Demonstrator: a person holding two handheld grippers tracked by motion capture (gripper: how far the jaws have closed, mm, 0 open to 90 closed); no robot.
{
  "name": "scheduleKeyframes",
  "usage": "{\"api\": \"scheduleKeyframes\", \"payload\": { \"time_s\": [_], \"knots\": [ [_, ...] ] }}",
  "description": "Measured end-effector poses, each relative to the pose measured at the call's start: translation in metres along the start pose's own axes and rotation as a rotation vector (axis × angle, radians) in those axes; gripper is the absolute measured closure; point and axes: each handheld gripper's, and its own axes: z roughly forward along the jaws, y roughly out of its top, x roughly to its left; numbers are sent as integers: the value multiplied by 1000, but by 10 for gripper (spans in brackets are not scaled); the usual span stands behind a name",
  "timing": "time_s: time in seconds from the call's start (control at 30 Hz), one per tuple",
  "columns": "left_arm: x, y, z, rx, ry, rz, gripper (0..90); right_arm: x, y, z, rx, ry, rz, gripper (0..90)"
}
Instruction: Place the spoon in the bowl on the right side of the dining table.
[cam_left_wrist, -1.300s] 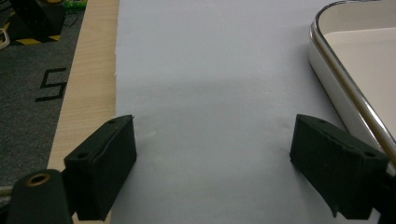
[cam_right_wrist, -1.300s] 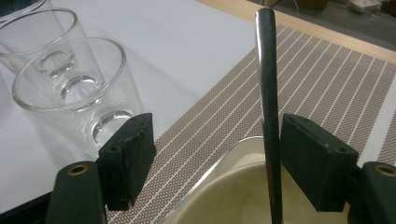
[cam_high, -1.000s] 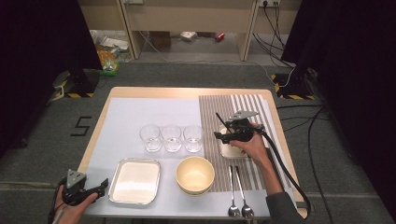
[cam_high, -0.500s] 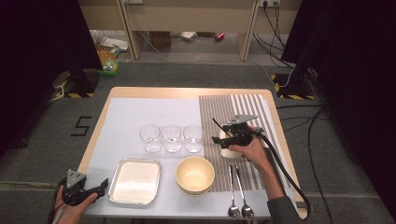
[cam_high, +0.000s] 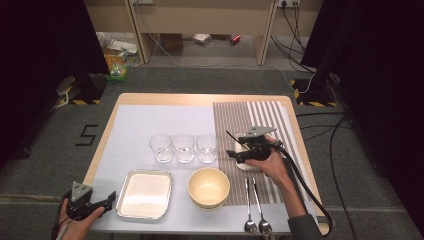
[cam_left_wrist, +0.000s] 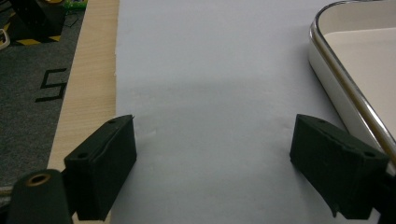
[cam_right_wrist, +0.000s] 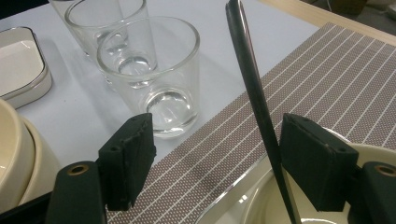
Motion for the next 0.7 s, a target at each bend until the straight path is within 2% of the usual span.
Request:
{"api": "scheduleKeyframes", "payload": {
  "time_s": [0.53,0.7],
  "knots": [
    [0,0,0,-2,0,0,134,9,-5,-5,2,12,-27,281],
    [0,0,0,-2,0,0,134,10,-3,-7,-17,10,-26,284]
  ]
}}
